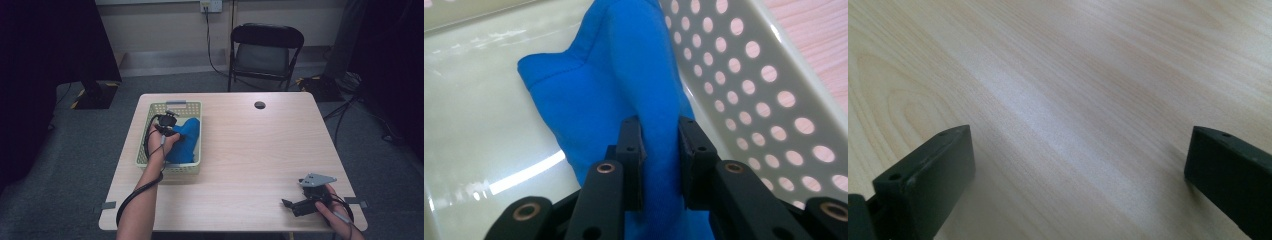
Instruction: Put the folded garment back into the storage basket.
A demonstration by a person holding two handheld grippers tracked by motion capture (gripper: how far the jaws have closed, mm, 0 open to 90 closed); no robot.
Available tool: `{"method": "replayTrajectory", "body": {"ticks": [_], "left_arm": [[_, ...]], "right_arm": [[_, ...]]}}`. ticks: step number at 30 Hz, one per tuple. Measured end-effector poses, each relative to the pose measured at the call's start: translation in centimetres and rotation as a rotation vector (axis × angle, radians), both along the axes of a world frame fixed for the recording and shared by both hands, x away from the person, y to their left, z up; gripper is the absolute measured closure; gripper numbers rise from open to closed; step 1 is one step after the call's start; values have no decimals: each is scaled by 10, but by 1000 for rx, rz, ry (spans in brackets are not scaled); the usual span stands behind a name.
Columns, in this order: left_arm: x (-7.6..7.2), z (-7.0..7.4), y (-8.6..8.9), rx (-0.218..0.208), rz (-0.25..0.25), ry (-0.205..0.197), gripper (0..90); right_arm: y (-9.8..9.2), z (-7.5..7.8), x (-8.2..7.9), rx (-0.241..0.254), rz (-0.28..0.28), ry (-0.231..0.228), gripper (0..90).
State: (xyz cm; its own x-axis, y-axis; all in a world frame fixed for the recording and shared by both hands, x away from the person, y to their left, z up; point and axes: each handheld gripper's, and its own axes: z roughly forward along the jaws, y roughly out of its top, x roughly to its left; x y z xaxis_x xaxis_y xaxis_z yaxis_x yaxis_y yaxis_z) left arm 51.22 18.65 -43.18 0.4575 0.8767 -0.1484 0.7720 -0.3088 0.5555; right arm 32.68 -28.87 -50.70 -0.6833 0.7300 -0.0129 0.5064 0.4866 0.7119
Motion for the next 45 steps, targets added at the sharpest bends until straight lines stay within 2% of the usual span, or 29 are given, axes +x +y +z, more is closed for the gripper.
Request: {"method": "replayTrajectory", "body": {"ticks": [8,14,21,30,39,45], "left_arm": [[4,-5,1,19,-25,35,727],[4,-9,0,22,-40,46,711],[6,-15,0,50,-66,47,689],[7,-24,-1,95,-95,69,618],[9,-30,-2,102,-93,84,560],[10,-33,-1,88,-87,90,450]], "right_arm": [[0,0,0,0,0,0,0],[0,0,0,0,0,0,0],[0,0,0,0,0,0,0],[0,0,0,0,0,0,0],[0,0,0,0,0,0,0],[0,0,0,0,0,0,0]]}}
